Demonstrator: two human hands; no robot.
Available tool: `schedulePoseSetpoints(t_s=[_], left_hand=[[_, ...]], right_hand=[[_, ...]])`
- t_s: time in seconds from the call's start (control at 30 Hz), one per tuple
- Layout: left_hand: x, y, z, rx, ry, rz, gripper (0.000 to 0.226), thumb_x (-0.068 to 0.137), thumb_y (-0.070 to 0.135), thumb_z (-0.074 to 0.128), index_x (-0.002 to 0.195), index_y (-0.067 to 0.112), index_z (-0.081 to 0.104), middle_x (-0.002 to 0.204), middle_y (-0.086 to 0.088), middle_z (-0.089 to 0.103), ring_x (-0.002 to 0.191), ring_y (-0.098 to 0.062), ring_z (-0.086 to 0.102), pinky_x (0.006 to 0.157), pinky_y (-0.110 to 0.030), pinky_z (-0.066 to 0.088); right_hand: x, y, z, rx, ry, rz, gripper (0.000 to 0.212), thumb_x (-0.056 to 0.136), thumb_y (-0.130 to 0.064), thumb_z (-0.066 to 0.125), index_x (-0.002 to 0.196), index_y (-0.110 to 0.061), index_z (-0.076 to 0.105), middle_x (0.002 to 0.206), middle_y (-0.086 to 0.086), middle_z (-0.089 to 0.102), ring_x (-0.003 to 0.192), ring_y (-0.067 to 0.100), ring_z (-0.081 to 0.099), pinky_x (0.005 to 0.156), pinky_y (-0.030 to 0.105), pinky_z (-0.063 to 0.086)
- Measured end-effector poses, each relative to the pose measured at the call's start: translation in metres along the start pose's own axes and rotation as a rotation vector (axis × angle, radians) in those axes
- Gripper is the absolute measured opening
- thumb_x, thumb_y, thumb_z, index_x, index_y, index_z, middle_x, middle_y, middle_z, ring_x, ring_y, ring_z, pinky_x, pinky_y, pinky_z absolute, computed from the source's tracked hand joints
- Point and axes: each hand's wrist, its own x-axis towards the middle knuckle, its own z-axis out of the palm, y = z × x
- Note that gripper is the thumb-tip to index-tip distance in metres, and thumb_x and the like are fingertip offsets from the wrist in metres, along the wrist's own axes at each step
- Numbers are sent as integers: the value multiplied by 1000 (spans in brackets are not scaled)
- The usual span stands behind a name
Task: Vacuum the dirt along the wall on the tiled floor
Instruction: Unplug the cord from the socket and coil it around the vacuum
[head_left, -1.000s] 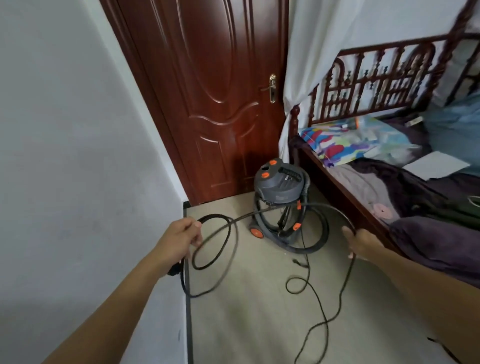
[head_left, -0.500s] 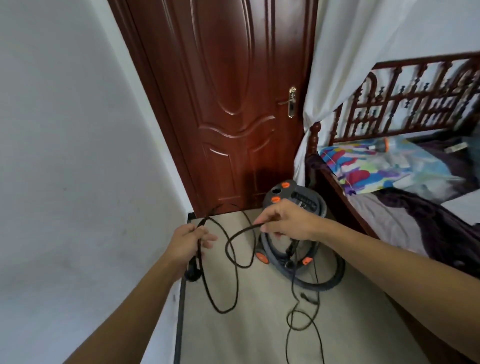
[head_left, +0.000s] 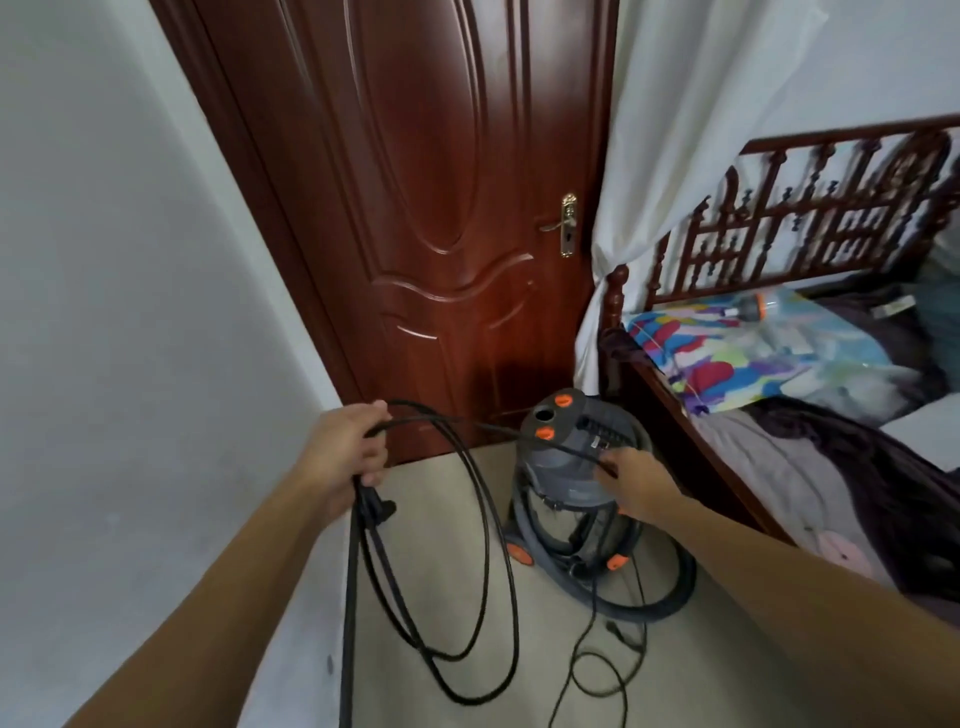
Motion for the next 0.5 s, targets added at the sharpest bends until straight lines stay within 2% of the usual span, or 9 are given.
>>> schedulePoseSetpoints(t_s=[0.07, 0.17, 0.27, 0.33, 0.4, 0.5], left_hand=[[24, 21, -36, -93, 31, 3, 30, 102, 15, 40, 72, 14, 41, 41, 6, 21, 30, -4, 17, 33, -13, 17], [66, 44, -93, -159, 69, 15, 30, 102, 19, 37, 73, 15, 42, 38, 8, 23, 28, -3, 18, 32, -13, 18], [112, 53, -129, -19, 72, 46, 29, 102, 25, 41, 79, 11, 51, 41, 6, 25, 31, -6, 20, 35, -15, 22], [141, 49, -131, 133, 15, 56, 29, 100, 29, 50, 80, 9, 56, 46, 3, 26, 37, -10, 22, 40, -20, 25], [164, 40, -122, 249, -84, 46, 24, 95, 23, 60, 77, 7, 57, 51, 1, 27, 41, -12, 26, 44, -24, 28], [193, 22, -104, 334, -204, 21, 29, 95, 10, 59, 69, 12, 46, 51, -1, 33, 42, -13, 31, 42, -24, 31]], right_hand=[[3, 38, 19, 9, -54, 240, 25, 99, -30, 51, 82, -16, 63, 73, 2, 61, 73, 23, 63, 61, 32, 47], [7, 69, 51, 96, -112, 524, 33, 97, -37, 56, 76, -12, 61, 71, 3, 60, 68, 20, 60, 54, 29, 41], [26, 57, 77, 223, -79, 620, 43, 101, -42, 49, 79, -8, 62, 69, 9, 66, 70, 28, 68, 56, 29, 44], [47, 24, 76, 148, -133, 543, 43, 103, -49, 39, 94, -12, 59, 78, 7, 65, 72, 26, 65, 59, 30, 45], [69, -21, 64, -4, -209, 357, 35, 104, -50, 34, 110, -19, 51, 95, 7, 63, 81, 22, 59, 73, 34, 47], [96, -92, 35, -131, -154, 88, 31, 105, -41, 36, 114, -16, 52, 96, 8, 65, 81, 25, 59, 80, 42, 49]])
